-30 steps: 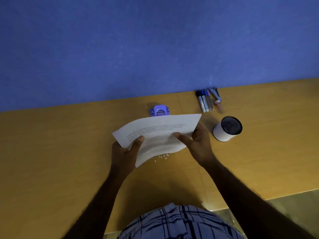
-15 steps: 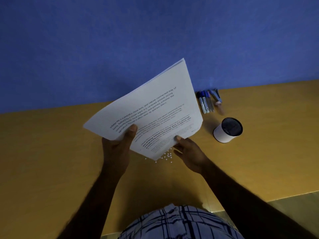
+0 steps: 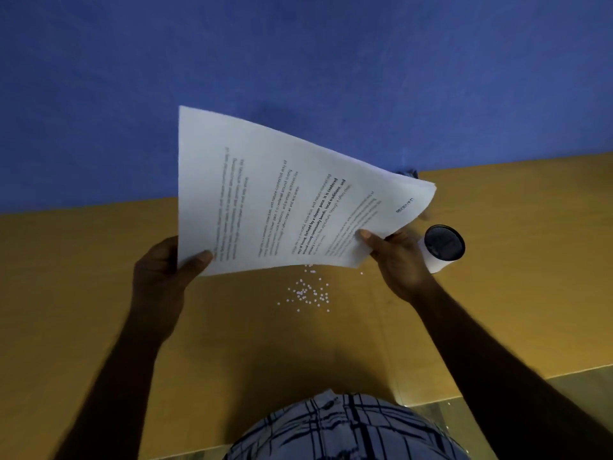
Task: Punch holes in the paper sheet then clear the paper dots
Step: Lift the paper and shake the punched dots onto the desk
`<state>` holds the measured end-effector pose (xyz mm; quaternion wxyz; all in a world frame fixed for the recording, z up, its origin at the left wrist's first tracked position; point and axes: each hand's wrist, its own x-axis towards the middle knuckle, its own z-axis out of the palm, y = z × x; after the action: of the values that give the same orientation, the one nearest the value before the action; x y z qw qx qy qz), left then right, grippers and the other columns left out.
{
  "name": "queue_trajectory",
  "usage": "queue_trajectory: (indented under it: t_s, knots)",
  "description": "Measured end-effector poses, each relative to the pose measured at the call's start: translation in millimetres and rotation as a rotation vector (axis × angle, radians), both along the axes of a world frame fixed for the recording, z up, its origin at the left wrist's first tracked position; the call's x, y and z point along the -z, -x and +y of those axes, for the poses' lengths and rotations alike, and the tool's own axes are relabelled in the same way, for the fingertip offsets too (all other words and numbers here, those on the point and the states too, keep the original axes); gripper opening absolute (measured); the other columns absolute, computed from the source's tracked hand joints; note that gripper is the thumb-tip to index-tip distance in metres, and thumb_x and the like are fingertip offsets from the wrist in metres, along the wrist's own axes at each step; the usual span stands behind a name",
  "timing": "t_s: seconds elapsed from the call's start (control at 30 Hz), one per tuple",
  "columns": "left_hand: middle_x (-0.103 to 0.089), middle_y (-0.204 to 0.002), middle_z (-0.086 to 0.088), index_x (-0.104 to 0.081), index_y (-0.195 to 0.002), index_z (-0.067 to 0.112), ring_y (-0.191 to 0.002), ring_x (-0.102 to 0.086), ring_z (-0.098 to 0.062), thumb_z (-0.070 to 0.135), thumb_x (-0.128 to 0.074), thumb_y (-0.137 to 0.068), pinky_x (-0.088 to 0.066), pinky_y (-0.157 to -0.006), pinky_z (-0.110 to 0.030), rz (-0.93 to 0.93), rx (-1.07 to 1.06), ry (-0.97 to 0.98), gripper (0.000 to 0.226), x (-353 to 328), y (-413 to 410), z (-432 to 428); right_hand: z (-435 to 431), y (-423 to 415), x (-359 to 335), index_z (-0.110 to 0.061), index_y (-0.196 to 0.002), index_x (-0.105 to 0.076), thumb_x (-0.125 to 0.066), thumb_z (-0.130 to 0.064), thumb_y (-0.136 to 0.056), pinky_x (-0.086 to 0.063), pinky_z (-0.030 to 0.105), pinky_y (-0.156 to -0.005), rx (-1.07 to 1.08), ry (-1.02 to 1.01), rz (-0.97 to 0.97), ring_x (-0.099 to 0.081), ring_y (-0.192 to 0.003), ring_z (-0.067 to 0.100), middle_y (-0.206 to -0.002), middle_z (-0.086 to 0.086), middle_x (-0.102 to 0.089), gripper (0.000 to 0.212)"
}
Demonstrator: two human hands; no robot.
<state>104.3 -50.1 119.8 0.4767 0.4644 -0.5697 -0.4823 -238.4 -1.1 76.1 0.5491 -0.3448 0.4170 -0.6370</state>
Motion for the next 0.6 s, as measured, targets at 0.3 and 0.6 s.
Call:
queue_trajectory:
  t_s: [0.3, 0.6]
  knots:
    - [-0.072, -0.098, 0.01, -0.065, -0.098, 0.038, -0.1, -0.068, -0.01, -0.005, -0.075, -0.075, -0.055, -0.086, -0.046, -0.139, 0.062, -0.095, 0.05, 31, 15, -14, 5, -3, -19, -0.015, -0.109, -0.066, -0.066, -0.001, -0.083, -0.057, 0.032, -0.083, 0.081, 0.006, 0.289, -0.069, -0.104, 0.02, -0.107, -0.002, -0.074, 0.029]
    - [-0.069, -0.102, 0.01, -0.061, -0.11, 0.024, -0.099, -0.068, -0.005, 0.0, -0.072, -0.08, -0.057, -0.08, -0.037, -0.094, -0.063, -0.177, 0.04, 55, 43, -3, 8, -5, 0, -0.014, -0.112, -0.064, -0.065, 0.002, -0.086, -0.058, 0.031, -0.082, 0.105, -0.032, 0.344, -0.068, -0.106, 0.02, -0.115, 0.002, -0.07, 0.03]
